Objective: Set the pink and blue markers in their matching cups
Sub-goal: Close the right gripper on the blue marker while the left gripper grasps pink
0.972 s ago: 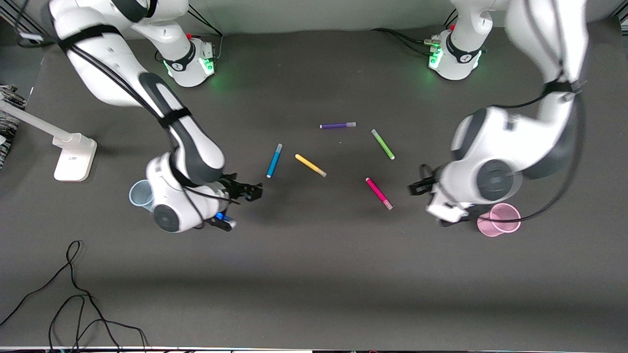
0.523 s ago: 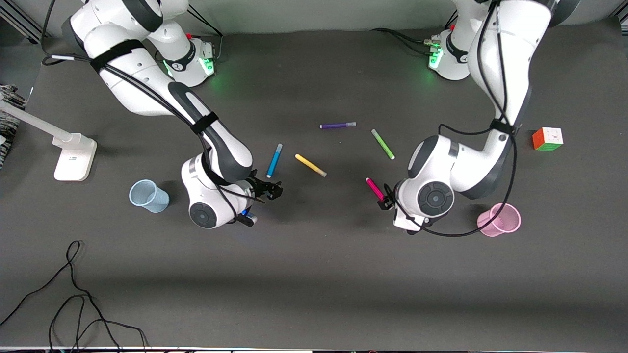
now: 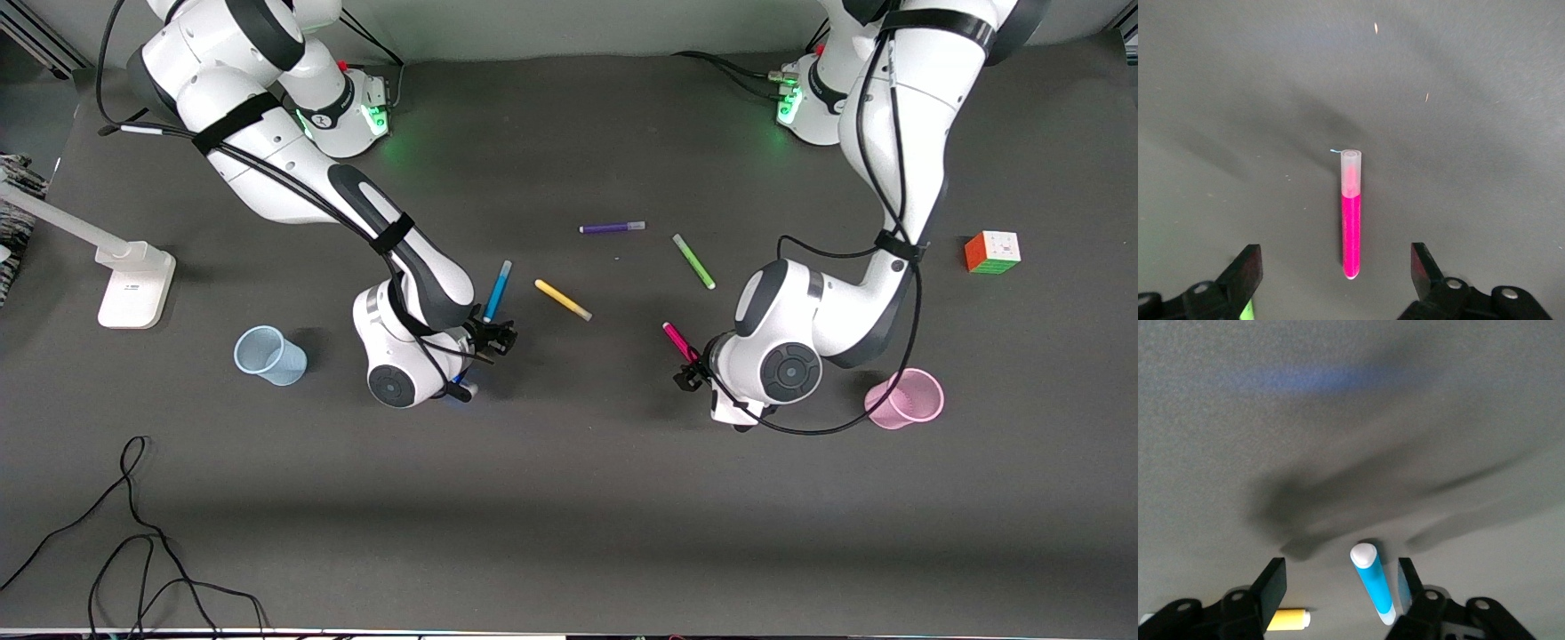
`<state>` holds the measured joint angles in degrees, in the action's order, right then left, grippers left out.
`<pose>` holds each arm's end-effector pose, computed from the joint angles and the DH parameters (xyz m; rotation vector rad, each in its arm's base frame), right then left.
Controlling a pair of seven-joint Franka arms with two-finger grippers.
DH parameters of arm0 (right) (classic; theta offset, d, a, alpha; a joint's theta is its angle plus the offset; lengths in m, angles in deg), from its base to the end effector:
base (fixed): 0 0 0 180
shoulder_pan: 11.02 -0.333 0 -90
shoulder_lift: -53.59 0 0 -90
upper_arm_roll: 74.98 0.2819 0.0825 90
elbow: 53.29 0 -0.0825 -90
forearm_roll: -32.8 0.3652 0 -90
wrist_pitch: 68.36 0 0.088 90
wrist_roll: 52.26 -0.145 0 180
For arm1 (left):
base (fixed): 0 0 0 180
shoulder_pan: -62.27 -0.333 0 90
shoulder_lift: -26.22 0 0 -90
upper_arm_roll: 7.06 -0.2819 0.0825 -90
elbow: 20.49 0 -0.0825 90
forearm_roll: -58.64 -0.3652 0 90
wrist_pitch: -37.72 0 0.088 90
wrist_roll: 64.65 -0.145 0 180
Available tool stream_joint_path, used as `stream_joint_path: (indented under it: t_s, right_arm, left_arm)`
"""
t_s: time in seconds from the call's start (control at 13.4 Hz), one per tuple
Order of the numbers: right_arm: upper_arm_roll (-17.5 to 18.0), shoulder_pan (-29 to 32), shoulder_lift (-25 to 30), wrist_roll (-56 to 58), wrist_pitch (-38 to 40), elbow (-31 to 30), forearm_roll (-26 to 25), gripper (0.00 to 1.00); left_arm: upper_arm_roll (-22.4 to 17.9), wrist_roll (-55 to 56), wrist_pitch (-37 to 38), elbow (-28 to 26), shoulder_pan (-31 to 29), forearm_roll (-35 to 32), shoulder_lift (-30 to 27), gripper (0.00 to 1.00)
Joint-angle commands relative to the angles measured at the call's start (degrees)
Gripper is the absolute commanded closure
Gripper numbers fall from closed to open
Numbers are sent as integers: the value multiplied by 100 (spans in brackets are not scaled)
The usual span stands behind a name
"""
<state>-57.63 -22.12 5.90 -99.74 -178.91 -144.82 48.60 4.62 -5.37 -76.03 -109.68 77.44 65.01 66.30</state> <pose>0.5033 0.3029 0.0981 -2.7926 0.7658 0.9919 0.5597 -0.2858 0.1747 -2.9234 -0.9918 0.5410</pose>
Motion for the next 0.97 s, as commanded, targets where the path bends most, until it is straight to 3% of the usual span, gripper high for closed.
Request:
stream_joint_path:
  t_s: [0.0,0.22,0.37,0.6,0.75,0.9]
  right_arm:
    - [-4,12,93,-68,-89,-93,46,48]
    - [-4,12,111,-68,-81,-154,37,58]
    - [-13,21,111,-50,-81,-146,29,66]
    - [-39,30,111,81,-81,-146,29,80]
    - [-40,39,119,82,-81,-146,37,84]
    - [-48,39,163,82,-54,-111,37,90]
  left_arm:
    - [-42,171,-577,-528,223,57,-62,2]
    - [-42,400,-921,-739,303,57,-44,6]
    - [-42,426,-939,-897,399,57,-79,17]
    - [-42,629,-1079,-977,487,57,-79,38]
    - [-42,629,-1097,-1012,487,57,-88,53]
    - [-42,629,-1097,-1012,487,57,-88,77]
